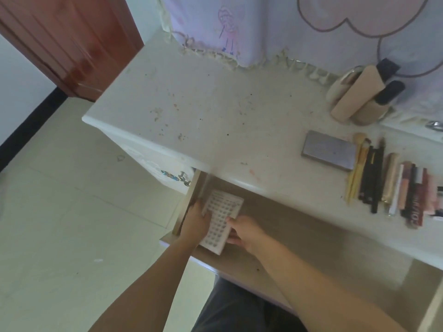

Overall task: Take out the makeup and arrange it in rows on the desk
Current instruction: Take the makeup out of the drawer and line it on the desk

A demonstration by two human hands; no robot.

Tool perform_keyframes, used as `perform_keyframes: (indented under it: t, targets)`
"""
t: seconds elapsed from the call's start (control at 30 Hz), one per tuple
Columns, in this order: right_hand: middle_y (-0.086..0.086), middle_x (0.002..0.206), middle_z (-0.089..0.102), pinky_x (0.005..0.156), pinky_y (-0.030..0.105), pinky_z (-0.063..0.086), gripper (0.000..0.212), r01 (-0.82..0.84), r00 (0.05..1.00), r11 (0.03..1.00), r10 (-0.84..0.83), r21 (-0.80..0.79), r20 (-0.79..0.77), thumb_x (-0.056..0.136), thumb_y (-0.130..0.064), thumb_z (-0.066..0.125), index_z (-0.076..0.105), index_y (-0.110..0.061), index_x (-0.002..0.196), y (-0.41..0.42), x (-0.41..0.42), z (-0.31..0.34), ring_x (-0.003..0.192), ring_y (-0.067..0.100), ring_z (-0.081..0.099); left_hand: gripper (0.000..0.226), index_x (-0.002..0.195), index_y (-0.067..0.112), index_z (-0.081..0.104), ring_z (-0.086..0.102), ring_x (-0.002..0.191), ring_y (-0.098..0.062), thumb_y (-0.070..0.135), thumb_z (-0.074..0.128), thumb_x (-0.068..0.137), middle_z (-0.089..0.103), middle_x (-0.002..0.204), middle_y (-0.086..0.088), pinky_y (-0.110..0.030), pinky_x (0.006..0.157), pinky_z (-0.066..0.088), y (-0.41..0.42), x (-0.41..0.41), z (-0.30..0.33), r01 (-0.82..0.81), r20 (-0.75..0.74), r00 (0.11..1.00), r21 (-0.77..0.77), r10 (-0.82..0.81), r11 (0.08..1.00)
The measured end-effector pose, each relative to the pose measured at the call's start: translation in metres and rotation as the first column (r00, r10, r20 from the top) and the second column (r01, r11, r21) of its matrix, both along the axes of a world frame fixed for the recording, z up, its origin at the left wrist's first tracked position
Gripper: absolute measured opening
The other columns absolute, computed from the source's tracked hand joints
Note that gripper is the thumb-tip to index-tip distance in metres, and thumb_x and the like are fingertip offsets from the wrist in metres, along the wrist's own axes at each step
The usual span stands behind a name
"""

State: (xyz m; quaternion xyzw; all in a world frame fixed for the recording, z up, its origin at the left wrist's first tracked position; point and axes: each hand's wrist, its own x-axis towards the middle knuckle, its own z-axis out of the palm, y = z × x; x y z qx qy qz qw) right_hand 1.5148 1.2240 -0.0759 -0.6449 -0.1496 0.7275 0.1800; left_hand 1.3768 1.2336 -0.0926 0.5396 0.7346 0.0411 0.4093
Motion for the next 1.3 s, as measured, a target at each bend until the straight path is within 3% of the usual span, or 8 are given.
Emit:
perform_keyframes:
  t: [0.13, 0.23, 0.37, 0.57, 0.77, 0.87, 1.13, 1.3]
  targets:
    - [0.010, 0.081, 0.070, 0.064, 0.037, 0.059, 0.010, -0.031, 0.997, 0.999, 0.032, 0.008, -0.077, 0.094, -0.009, 0.053, 0.060, -0.005, 0.088, -0.015, 0.026, 0.045, 0.067, 0.019, 0.069, 0.037, 0.125, 0.004, 0.055, 0.060, 0.103, -0.024, 0.019, 0.054, 0.092, 0.062, 0.116, -0.010, -0.029, 0.082, 0.050, -0.003, -0.013, 0.054, 0.049, 0.082, 0.996, -0.182, -0.034, 0.982]
    - [0.009, 0.083, 0.074, 0.058, 0.032, 0.058, 0.017, -0.120, 0.980, 0.992, 0.126, 0.048, -0.156, 0.093, -0.014, 0.056, 0.064, -0.001, 0.099, -0.017, 0.042, 0.081, 0.070, 0.020, 0.072, 0.028, 0.115, 0.009, 0.061, 0.064, 0.088, -0.017, 0.007, 0.061, 0.087, 0.066, 0.100, -0.003, -0.030, 0.073, 0.055, -0.006, -0.027, 0.112, 0.007, 0.354, 0.930, -0.293, 0.102, 0.956]
    - [0.001, 0.081, 0.075, 0.054, 0.025, 0.055, 0.015, -0.163, 0.967, 0.965, 0.198, 0.205, -0.161, 0.095, -0.018, 0.053, 0.063, -0.006, 0.097, 0.012, 0.073, 0.132, 0.074, 0.016, 0.073, 0.031, 0.113, 0.021, 0.057, 0.061, 0.085, -0.015, 0.005, 0.063, 0.086, 0.060, 0.098, -0.005, -0.023, 0.067, 0.052, 0.037, -0.016, 0.169, 0.026, 0.477, 0.878, -0.129, 0.039, 0.991]
    - [0.002, 0.088, 0.068, 0.053, 0.020, 0.054, 0.020, -0.046, 0.973, 0.882, -0.067, 0.468, 0.222, 0.094, -0.007, 0.053, 0.058, -0.010, 0.113, 0.099, 0.124, 0.155, 0.075, 0.012, 0.068, 0.040, 0.128, 0.007, 0.054, 0.058, 0.078, -0.018, 0.004, 0.059, 0.089, 0.056, 0.087, -0.004, -0.029, 0.072, 0.050, 0.146, 0.069, 0.178, -0.045, 0.518, 0.855, 0.084, -0.005, 0.995]
    - [0.008, 0.097, 0.066, 0.068, 0.027, 0.045, 0.019, -0.184, 0.765, 0.838, -0.206, 0.514, 0.610, 0.090, -0.007, 0.046, 0.061, -0.008, 0.102, 0.187, 0.148, 0.134, 0.087, 0.025, 0.061, 0.049, 0.140, 0.005, 0.041, 0.049, 0.123, -0.026, 0.007, 0.047, 0.092, 0.050, 0.136, -0.012, -0.025, 0.100, 0.036, 0.241, 0.142, 0.161, -0.057, 0.417, 0.909, 0.141, -0.007, 0.988]
    - [0.005, 0.099, 0.063, 0.070, 0.027, 0.046, 0.017, -0.102, 0.777, 0.830, -0.278, 0.548, 0.565, 0.090, -0.003, 0.045, 0.057, -0.008, 0.100, 0.211, 0.148, 0.126, 0.088, 0.021, 0.059, 0.054, 0.145, 0.005, 0.030, 0.039, 0.132, -0.023, 0.009, 0.044, 0.094, 0.039, 0.147, -0.009, -0.022, 0.093, 0.030, 0.266, 0.166, 0.151, -0.033, 0.445, 0.895, 0.086, -0.009, 0.996]
    - [0.020, 0.126, 0.046, 0.086, 0.035, 0.042, 0.026, -0.185, 0.735, 0.820, -0.250, 0.541, 0.631, 0.086, 0.006, 0.039, 0.050, 0.001, 0.109, 0.216, 0.143, 0.105, 0.100, 0.028, 0.050, 0.052, 0.148, 0.009, 0.022, 0.021, 0.143, -0.019, 0.010, 0.032, 0.097, 0.021, 0.156, -0.003, -0.039, 0.117, 0.020, 0.260, 0.181, 0.121, -0.005, 0.463, 0.885, 0.114, -0.049, 0.994]
    - [0.011, 0.135, 0.046, 0.091, 0.019, 0.035, 0.033, -0.202, 0.774, 0.809, -0.214, 0.552, 0.597, 0.094, -0.005, 0.040, 0.047, -0.005, 0.126, 0.186, 0.148, 0.125, 0.114, 0.019, 0.046, 0.055, 0.148, 0.011, 0.023, 0.023, 0.142, -0.018, 0.007, 0.037, 0.095, 0.024, 0.155, -0.004, -0.032, 0.116, 0.018, 0.238, 0.161, 0.127, 0.024, 0.396, 0.913, 0.184, -0.096, 0.983]
